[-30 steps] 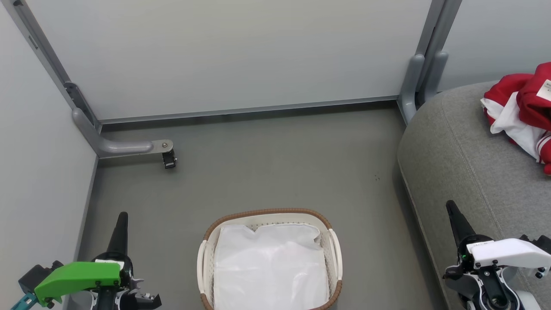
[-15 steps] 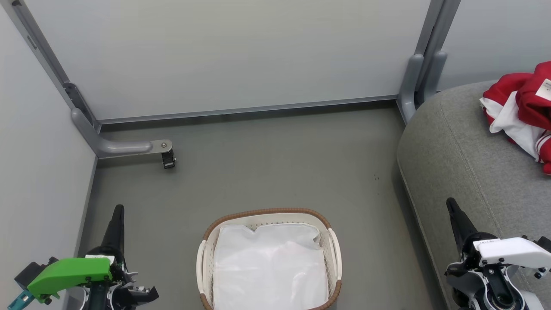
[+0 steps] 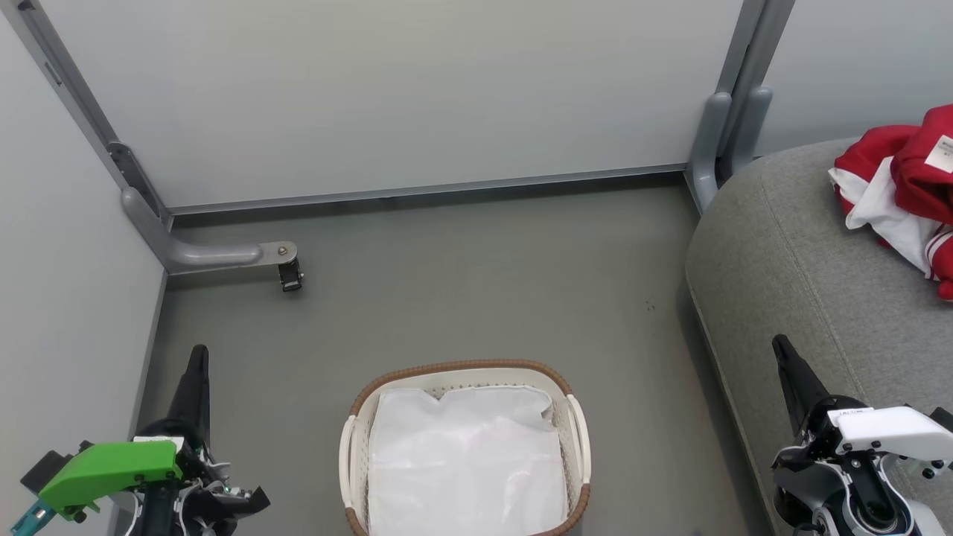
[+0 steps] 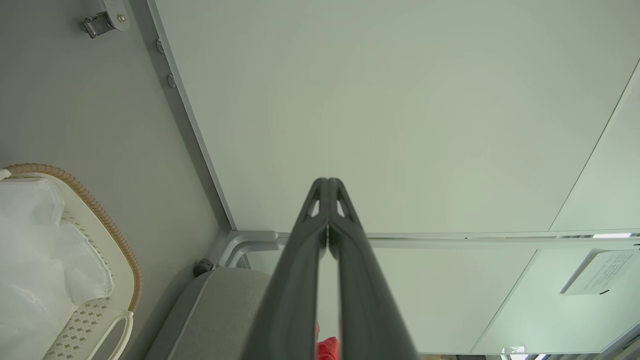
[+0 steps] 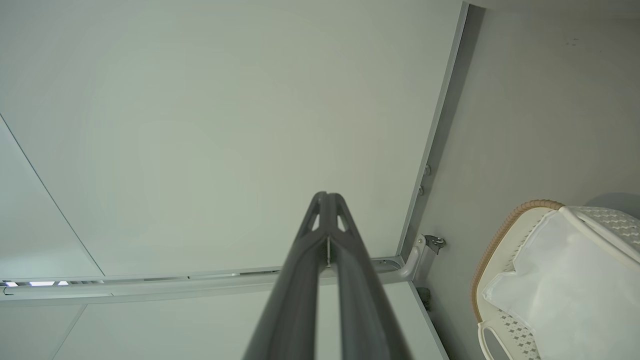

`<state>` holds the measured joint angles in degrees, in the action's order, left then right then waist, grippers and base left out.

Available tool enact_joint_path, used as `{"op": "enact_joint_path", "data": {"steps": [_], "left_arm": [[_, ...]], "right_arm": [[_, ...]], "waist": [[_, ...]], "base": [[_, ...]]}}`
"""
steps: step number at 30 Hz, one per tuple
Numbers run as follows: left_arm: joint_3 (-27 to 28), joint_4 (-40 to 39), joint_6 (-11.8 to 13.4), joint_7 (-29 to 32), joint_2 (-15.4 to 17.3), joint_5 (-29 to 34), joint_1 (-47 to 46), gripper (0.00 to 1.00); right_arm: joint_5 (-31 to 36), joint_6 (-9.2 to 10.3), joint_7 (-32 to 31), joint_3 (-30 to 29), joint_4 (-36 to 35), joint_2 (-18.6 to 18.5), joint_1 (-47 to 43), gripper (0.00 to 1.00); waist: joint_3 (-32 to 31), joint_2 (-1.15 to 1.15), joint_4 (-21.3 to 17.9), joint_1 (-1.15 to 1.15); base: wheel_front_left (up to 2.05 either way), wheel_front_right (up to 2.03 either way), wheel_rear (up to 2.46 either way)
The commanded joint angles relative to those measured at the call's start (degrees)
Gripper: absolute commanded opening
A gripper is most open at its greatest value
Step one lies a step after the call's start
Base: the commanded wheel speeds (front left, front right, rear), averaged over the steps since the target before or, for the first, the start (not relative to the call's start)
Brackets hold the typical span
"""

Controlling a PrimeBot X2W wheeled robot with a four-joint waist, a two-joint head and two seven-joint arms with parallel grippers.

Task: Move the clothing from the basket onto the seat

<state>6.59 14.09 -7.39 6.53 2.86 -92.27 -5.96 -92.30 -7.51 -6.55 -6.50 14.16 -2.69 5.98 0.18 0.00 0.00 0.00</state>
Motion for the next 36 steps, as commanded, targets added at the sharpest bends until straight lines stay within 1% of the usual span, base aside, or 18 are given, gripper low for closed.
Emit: {"op": "enact_joint_path", "data": {"steps": [1,36], "left_arm": [[0.1,-0.1,-0.3,0.2,0.0,-0.2,-0.6,0.00],[0.1,-0.1,-0.3,0.2,0.0,-0.2,-0.6,0.00]], "right_arm": [[-0.2,0.04,-0.2,-0.1,-0.3,-0.4,0.5,0.00],[-0.2,0.04,-0.2,-0.1,-0.3,-0.4,0.4,0.00]], "waist": [[0.0,0.00,0.0,0.00],[0.0,0.00,0.0,0.00]], "base": [[0.00,0.00,0.00],[0.00,0.00,0.00]]}}
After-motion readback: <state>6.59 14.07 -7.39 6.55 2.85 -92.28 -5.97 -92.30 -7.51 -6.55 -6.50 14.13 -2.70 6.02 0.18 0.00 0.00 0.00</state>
